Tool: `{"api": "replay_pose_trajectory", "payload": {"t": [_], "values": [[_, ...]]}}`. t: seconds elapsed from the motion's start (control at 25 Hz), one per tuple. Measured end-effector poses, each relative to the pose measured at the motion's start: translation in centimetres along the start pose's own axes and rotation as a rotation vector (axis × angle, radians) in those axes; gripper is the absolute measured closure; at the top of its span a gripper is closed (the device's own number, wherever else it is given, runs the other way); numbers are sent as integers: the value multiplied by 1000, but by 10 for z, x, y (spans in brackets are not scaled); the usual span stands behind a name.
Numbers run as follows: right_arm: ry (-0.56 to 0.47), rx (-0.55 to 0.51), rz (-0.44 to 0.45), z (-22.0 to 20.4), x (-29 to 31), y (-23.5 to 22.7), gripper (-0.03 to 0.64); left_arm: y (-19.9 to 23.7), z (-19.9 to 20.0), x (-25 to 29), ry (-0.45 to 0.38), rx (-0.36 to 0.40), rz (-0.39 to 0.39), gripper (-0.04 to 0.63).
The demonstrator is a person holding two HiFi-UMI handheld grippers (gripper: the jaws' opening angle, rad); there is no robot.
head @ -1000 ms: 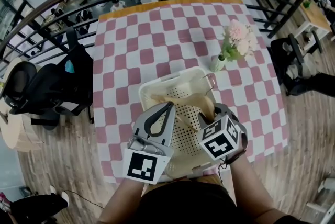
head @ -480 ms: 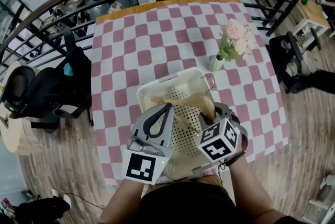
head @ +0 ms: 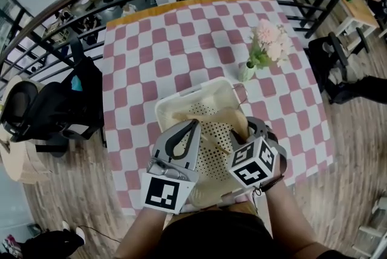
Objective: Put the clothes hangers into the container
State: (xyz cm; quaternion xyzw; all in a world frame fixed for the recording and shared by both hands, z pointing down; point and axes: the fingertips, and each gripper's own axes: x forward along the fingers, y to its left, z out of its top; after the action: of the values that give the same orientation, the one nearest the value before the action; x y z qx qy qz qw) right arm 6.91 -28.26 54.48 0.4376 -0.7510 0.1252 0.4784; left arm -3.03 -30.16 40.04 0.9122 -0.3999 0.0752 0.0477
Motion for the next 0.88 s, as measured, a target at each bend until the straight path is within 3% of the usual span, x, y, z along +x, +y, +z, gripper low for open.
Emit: {"api": "replay_pose_trajectory", "payload": {"t": [0.52,0.88], "values": [[53,-93,-58,-5,-5,-7,428,-3,-3,4,7,9,-12,586],[75,30,81,-16,-2,1,423,-2,-5,7,14,8,-17,586]]}}
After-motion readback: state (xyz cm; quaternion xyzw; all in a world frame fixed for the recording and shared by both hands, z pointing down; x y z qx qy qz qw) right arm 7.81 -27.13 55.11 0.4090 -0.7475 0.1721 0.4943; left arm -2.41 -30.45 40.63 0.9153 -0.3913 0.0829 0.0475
